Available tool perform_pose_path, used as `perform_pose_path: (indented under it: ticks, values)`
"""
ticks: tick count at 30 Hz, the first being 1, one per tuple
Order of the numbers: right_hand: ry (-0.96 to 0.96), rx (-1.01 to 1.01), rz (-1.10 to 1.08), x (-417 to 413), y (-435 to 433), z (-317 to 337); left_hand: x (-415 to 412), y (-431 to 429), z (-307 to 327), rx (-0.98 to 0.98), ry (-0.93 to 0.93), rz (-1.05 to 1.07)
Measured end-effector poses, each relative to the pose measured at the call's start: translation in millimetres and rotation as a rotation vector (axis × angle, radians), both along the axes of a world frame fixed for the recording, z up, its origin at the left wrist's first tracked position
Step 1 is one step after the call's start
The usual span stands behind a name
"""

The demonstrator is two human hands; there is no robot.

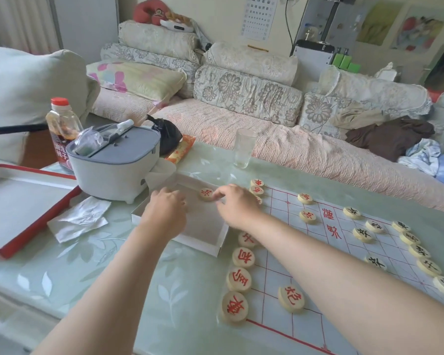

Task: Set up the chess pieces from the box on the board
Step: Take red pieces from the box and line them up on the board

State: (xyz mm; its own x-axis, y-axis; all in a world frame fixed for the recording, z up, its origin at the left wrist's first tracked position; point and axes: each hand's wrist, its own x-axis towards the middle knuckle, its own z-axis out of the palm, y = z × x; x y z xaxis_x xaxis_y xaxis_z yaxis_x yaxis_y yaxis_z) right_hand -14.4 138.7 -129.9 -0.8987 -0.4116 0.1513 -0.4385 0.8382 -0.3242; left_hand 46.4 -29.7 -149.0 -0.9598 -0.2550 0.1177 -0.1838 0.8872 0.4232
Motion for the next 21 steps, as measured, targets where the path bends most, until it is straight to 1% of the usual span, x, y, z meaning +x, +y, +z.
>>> perform_pose_path:
  ticks: [6,10,15,19,21]
  values:
    - [-0.06,0.275,0.038,-22,-36,-8,-4,-7,-5,-0.058,-0.125,-0.029]
    - [-0.006,0.283,0.01,-25,-42,-13,-9,-8,-7,-0.093,-0.191,-0.078]
    - [-0.027,0.305,-0.015,-22,-44,-21,-11,-5,-7,-0.027,-0.124,-0.078]
    - [-0.105,0.3,-0.006,-17,-38,-21,-11,3,-4,-0.073,-0.134,-0.042]
    - [-0.072,0.33,0.011,-15,-33,-20,-11,7,-3,-0.098,-0.143,-0.007]
